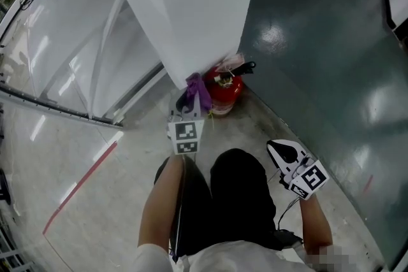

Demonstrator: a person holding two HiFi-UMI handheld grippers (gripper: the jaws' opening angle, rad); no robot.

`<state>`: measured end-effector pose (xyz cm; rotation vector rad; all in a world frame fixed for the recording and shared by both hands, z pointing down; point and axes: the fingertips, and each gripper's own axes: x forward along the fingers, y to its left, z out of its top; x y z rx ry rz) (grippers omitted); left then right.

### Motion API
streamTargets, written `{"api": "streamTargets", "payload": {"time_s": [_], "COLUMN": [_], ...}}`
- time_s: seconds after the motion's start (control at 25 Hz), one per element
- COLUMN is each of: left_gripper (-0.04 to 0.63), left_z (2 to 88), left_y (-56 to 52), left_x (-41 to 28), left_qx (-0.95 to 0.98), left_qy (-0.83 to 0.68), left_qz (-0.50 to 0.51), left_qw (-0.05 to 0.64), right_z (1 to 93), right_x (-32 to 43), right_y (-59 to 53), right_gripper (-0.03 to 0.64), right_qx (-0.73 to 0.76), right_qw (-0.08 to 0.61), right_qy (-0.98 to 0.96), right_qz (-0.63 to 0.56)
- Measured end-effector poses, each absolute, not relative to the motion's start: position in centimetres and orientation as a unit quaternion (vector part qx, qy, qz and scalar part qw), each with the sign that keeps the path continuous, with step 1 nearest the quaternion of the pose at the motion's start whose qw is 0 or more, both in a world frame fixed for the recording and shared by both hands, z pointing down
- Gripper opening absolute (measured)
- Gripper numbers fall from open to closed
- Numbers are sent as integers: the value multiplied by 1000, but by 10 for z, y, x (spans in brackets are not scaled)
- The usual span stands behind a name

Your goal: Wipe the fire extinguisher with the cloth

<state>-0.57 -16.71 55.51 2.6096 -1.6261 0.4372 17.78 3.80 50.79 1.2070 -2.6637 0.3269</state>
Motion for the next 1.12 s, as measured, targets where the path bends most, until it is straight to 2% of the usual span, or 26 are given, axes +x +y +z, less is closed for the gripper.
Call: {"api": "streamTargets", "payload": {"time_s": [0.36,0.6,0.76,1.12], "left_gripper": [54,54,54,54], "left_z": [600,660,697,736], "left_y": [-160,-149,-143,-142], "left_x": [-25,-28,-24,-9], "left_qx": [839,824,819,815], "left_qy": [-522,-522,-510,-497], "left_qz": [142,167,190,205], "left_qw": [57,147,181,216], "right_z": [509,506,510,518], "right_x": [155,148,155,164], "right_y": [15,11,10,12], "right_gripper": [12,12,12,12], "right_qx": [396,394,396,397], "right_qw": [90,90,90,94], "right_qy": [-909,-911,-909,-908], "right_qz": [93,88,93,93]}}
